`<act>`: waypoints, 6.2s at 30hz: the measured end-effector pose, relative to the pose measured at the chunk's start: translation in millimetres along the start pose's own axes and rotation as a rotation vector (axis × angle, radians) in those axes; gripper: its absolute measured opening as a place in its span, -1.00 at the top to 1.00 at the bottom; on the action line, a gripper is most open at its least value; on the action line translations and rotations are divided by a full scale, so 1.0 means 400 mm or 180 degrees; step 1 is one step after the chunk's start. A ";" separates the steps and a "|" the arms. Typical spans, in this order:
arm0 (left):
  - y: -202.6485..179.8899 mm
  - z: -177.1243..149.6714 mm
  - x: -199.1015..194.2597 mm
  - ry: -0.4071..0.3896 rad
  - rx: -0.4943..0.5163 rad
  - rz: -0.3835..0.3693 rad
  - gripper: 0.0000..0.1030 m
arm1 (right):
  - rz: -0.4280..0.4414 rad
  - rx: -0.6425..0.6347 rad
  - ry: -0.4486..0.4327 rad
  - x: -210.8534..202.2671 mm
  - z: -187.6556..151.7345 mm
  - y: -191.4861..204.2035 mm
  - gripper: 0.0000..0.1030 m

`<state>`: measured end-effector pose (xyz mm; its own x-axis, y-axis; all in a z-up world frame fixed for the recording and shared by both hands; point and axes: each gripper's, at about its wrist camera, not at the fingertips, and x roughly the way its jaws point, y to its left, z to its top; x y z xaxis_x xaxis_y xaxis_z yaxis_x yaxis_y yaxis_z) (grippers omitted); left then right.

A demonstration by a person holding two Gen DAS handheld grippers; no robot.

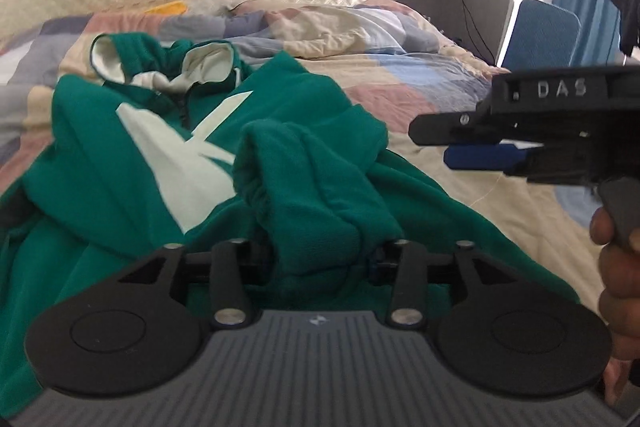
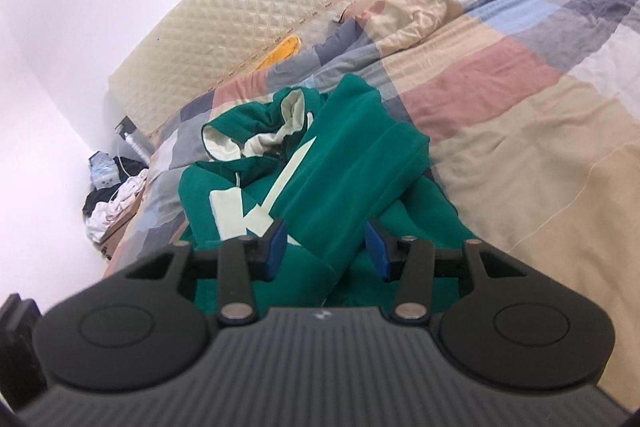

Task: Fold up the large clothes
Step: 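Lay the held sleeve across the hoodie front with the left gripper, then grasp the side edge of the hoodie body with the left gripper, then fold the side edge inward with the left gripper while the right gripper grips the body, then open both grippers and move them toward the white-lined hood, then grasp the hood with both grippers and lift it off the bed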

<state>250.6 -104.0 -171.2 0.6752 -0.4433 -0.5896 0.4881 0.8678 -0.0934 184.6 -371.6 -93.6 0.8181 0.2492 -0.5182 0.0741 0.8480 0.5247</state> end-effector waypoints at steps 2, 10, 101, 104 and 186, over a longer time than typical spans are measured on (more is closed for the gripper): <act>0.023 0.025 -0.029 0.0104 -0.0040 -0.0036 -0.41 | 0.0048 0.0031 0.0066 0.007 -0.003 0.002 0.08; 0.148 -0.013 -0.192 0.0038 -0.0451 -0.0520 -0.70 | 0.0065 0.0015 0.0172 0.020 -0.018 0.048 -0.26; 0.558 -0.062 -0.081 -0.0350 -0.2758 0.0265 -0.13 | -0.0623 0.0099 0.0197 0.229 -0.019 -0.036 0.38; 0.597 -0.048 -0.062 -0.0353 -0.2873 0.0257 -0.26 | -0.0612 -0.0011 0.0146 0.199 -0.018 -0.015 0.10; 0.521 0.318 0.099 -0.0390 -0.0985 0.0874 0.07 | -0.0124 -0.1581 -0.0027 0.432 0.231 0.232 -0.19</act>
<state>449.4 30.9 -112.0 0.8267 -0.1936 -0.5283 0.1048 0.9755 -0.1936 385.5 -293.0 -72.0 0.8250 0.2108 -0.5244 -0.1741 0.9775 0.1190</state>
